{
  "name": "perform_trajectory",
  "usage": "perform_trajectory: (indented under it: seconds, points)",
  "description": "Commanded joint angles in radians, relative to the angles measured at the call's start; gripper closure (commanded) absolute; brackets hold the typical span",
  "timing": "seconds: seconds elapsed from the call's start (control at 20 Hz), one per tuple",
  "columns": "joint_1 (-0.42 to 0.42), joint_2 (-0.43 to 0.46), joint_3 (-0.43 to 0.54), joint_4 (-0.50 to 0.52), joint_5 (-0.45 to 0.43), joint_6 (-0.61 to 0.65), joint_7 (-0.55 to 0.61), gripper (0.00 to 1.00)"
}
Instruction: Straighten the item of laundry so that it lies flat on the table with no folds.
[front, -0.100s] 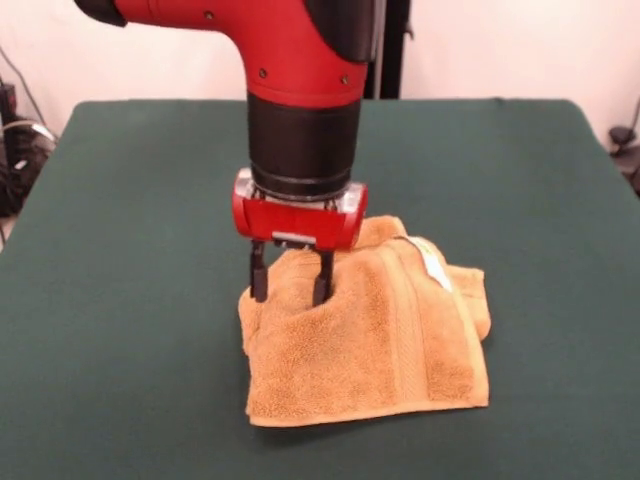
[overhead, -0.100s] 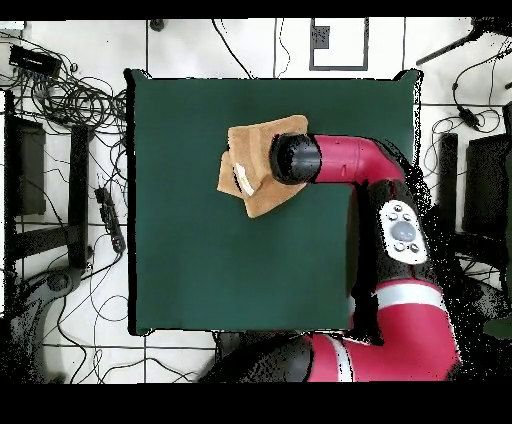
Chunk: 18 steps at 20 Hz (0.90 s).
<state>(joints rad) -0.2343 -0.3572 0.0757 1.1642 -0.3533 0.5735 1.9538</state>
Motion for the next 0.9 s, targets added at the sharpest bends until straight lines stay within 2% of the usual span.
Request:
perform_trajectory:
  seconds: [0.05,0.35,0.6,0.75,0.9]
  points:
    - [0.145,0.243,-0.146,-0.175,-0.032,-0.092,0.347,0.0]
    - [0.173,0.285,-0.168,-0.185,0.044,-0.063,0.366,0.0]
    - [0.22,0.323,-0.19,-0.224,0.115,-0.026,0.426,0.0]
    - [0.231,0.332,-0.176,-0.237,0.166,-0.004,0.432,0.0]
    - [0.217,0.314,-0.128,-0.208,0.234,0.011,0.408,0.0]
